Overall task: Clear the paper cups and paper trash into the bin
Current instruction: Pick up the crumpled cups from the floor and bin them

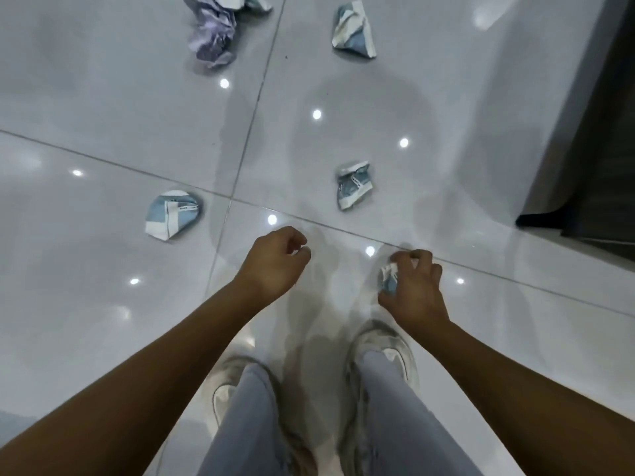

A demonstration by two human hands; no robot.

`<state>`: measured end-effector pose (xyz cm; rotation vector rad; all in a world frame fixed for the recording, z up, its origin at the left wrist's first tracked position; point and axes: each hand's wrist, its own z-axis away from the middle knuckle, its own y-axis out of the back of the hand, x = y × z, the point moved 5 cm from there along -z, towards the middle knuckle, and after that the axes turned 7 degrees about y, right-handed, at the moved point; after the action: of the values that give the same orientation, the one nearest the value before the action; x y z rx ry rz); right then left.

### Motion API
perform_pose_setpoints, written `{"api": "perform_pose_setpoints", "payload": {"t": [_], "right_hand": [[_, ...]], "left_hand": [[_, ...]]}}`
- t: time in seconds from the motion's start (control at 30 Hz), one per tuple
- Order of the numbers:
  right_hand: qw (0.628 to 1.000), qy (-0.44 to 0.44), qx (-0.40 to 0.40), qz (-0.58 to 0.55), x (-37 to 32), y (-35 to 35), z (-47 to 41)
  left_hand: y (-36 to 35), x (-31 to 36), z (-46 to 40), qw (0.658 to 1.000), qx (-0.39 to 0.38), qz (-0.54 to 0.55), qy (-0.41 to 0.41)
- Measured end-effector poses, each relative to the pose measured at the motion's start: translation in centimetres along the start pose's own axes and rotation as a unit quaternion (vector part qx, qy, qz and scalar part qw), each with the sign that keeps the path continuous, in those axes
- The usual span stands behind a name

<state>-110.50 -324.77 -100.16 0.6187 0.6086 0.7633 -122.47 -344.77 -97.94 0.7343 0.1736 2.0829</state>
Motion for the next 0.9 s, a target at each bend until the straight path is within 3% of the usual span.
{"api": "perform_pose_setpoints", "payload": {"t": [0.1,0.17,0.3,0.37,0.43,0.53,0.63,0.77,0.9], "right_hand": [[0.999,0.049,0.005,0.002,-1.4,0.4,-0.5],[0.992,0.122,0.031,-0.013,-4.1,1.4,-1.0],[0.965,0.239,0.066,-0.081,-11.0,4.1,-2.1],[0.947,0.303,0.072,-0.078,-14.0,5.1,-2.8],[0.933,0.345,0.074,-0.064,-16.4,5.7,-3.5],[0.921,0.378,0.078,-0.056,-18.6,6.2,-4.2],[0.922,0.375,0.088,-0.019,-18.5,6.7,-5.3],[0.955,0.259,0.079,0.122,-14.8,6.9,-8.6],[0.970,0.199,0.026,0.137,-11.8,6.0,-10.3]], "left_hand": [[-0.6,0.7,-1.8,0.999,-0.032,0.041,0.012],[-0.6,1.5,-2.4,0.987,-0.077,0.140,0.032],[0.6,3.1,-3.0,0.918,-0.200,0.338,0.048],[2.1,3.7,-3.0,0.898,-0.248,0.363,0.024],[3.5,4.1,-2.9,0.900,-0.267,0.345,-0.004],[5.4,4.0,-3.2,0.909,-0.228,0.349,-0.015],[7.6,2.7,-4.3,0.909,-0.125,0.397,0.000],[10.1,-0.1,-5.1,0.933,0.002,0.360,0.031],[11.5,-2.3,-4.6,0.944,0.069,0.317,0.050]]}}
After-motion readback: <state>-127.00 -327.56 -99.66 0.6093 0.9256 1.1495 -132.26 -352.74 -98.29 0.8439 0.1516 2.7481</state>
